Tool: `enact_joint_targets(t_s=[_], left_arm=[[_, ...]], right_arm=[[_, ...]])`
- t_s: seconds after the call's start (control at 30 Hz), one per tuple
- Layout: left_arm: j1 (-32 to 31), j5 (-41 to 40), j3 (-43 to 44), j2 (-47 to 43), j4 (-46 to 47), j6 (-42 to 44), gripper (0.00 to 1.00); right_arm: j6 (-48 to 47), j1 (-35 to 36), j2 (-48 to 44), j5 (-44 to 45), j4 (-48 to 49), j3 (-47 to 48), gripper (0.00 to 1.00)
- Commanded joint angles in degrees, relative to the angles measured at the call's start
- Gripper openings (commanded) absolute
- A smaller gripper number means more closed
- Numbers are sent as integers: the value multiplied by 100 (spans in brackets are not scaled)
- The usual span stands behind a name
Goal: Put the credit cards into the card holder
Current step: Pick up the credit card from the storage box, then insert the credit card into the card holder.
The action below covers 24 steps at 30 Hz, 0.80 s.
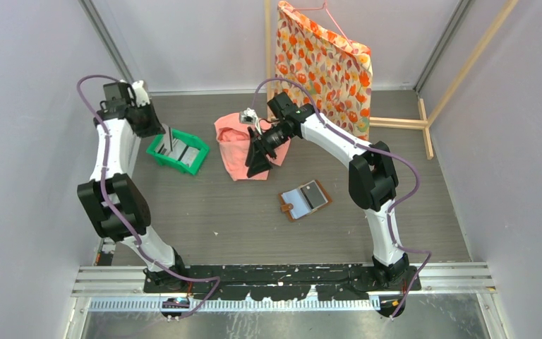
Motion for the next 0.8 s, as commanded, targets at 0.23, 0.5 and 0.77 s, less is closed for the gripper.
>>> enact_joint_targets(t_s=[0.23,0.5,0.77], left_arm=[[729,1861,-407,-329,612,-1125,0],[854,2683,-763,-385,1141,-1652,0],[894,3436,-1280,-465,2091,-2465,0]], right_arm=[[2069,-9,-233,70,1412,105,72],[4684,-2,49,226,3469,87,71],[8577,23,868,723,7024,216,70]])
